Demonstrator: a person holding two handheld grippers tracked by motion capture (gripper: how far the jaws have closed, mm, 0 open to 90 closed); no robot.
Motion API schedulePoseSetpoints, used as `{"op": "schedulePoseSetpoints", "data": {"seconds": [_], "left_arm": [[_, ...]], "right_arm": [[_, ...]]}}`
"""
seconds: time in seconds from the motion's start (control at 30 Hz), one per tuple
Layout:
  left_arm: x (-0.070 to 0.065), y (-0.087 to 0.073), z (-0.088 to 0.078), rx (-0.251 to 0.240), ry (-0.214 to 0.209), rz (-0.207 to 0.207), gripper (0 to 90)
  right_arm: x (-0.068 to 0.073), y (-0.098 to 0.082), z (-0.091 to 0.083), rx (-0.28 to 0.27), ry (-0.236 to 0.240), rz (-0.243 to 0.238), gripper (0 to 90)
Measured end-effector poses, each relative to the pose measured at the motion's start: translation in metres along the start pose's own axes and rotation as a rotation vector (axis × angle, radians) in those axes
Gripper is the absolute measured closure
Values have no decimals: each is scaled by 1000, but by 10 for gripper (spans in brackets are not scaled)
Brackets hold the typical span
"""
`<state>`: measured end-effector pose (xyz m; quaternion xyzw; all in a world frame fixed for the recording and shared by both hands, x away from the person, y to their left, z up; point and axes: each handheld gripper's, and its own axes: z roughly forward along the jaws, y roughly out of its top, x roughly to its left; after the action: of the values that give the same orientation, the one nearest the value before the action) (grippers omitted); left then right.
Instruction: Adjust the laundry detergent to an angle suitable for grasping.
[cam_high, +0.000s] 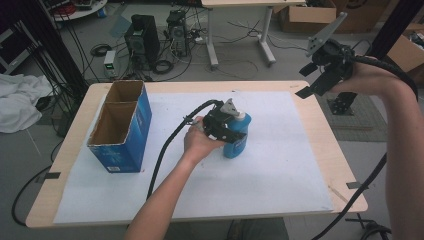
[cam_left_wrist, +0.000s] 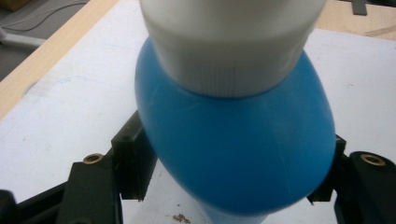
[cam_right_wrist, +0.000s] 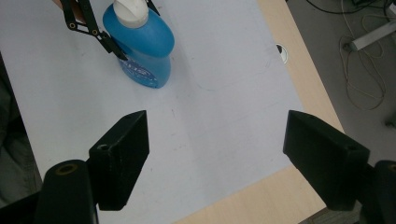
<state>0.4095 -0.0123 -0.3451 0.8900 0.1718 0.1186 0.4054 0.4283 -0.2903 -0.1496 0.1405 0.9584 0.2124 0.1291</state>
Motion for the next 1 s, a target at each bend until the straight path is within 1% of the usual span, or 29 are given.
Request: {"op": "schedulePoseSetpoints", "data": {"seconds": [0.03, 0.07, 0.1, 0.13, 0.2, 0.27, 0.33, 0.4, 0.47, 0.5, 0.53, 0.63, 0.67, 0.73, 0.87, 1.0], "left_arm": [[0, 0, 0, 0, 3, -7, 346], [0, 0, -1, 0, 7, -6, 354], [1, -1, -2, -3, 16, -7, 376], [2, -2, -3, -8, 20, -17, 424], [4, -2, -4, -12, 13, -35, 430], [3, -2, -3, -13, 14, -22, 432], [2, -2, -4, -14, 13, -18, 437], [3, -2, -4, -12, 6, -13, 443], [3, -1, -5, -15, -8, -1, 451], [3, -1, -5, -17, -17, 12, 453], [3, 0, -6, -19, -16, 25, 457], [3, 0, -7, -16, -3, 47, 463], [3, 0, -8, -16, -5, 52, 463], [5, 0, -11, -20, -17, 55, 466], [11, 1, -21, -47, -61, 51, 469], [15, 3, -32, -62, -85, 64, 470]], "right_arm": [[0, 0, 0, 1, 0, 0, 223], [0, 0, 0, 1, 0, 1, 223], [0, 0, 0, 1, 0, 2, 223], [0, 0, 0, 0, 0, 5, 224], [-1, 0, 0, -1, 1, 4, 225], [-1, 0, 0, -1, 1, 4, 225], [-1, -1, 0, -2, 1, 4, 225], [-1, -1, 0, 1, 2, 7, 225], [-1, -1, 0, -2, 1, 4, 225], [-1, -1, 1, -1, 0, 4, 226], [-1, -1, 1, 0, 1, 3, 227], [-2, 0, 1, -1, 0, 2, 227], [-2, 0, 1, -1, 0, 2, 227], [-2, -1, 0, -2, 0, 4, 228], [-2, 0, 1, -2, 0, 3, 228], [-2, 1, 2, -2, 1, 2, 230]]}}
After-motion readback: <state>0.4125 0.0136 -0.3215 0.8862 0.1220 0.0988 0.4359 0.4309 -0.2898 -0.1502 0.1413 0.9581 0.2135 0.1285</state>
